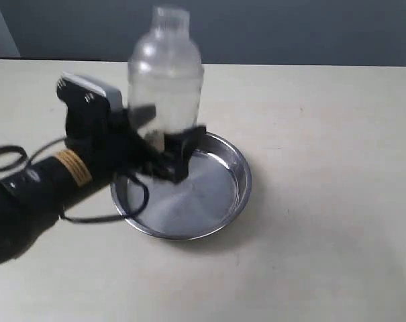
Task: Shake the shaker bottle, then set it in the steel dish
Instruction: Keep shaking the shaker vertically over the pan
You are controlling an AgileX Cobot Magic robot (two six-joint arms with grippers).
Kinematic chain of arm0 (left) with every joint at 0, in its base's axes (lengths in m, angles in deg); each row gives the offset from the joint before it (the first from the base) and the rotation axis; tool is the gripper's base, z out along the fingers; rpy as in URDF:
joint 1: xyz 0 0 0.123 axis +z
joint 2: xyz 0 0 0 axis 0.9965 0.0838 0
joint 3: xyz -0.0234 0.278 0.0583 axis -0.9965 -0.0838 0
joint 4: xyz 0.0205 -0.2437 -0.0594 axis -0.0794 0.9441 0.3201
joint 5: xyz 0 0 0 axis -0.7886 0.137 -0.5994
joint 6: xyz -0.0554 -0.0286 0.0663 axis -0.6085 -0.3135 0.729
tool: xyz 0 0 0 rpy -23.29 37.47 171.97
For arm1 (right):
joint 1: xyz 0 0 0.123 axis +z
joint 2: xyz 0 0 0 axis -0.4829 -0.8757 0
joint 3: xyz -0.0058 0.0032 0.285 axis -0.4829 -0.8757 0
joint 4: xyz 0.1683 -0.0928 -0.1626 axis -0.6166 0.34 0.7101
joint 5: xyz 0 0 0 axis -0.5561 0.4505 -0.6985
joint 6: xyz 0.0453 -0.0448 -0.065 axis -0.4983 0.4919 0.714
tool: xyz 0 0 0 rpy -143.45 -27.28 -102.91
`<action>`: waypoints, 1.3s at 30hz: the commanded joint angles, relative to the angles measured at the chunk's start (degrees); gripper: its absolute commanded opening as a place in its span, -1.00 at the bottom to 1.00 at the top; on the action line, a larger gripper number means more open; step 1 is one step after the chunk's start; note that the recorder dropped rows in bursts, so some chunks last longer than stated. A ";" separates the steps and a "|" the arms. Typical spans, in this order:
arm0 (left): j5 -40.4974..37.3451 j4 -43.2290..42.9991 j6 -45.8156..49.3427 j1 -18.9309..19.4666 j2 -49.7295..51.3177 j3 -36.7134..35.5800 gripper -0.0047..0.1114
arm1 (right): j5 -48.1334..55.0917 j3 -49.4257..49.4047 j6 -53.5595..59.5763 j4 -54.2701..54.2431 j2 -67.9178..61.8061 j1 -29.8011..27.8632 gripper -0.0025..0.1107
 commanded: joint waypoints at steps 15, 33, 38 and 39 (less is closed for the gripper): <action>-5.64 -1.21 -1.94 -0.14 6.21 1.34 -0.91 | -0.71 -0.07 0.11 -0.04 0.27 -0.20 -0.97; -7.59 -2.08 3.65 -0.14 -2.60 6.47 -0.91 | -0.71 -0.07 0.11 -0.04 0.27 -0.20 -0.97; -6.45 -2.05 -9.84 -0.14 11.54 3.08 -0.91 | -0.71 -0.07 0.11 -0.04 0.27 -0.20 -0.97; -1.39 -4.71 -11.14 -0.14 11.56 2.23 -0.91 | -0.71 -0.07 0.11 -0.04 0.27 -0.20 -0.97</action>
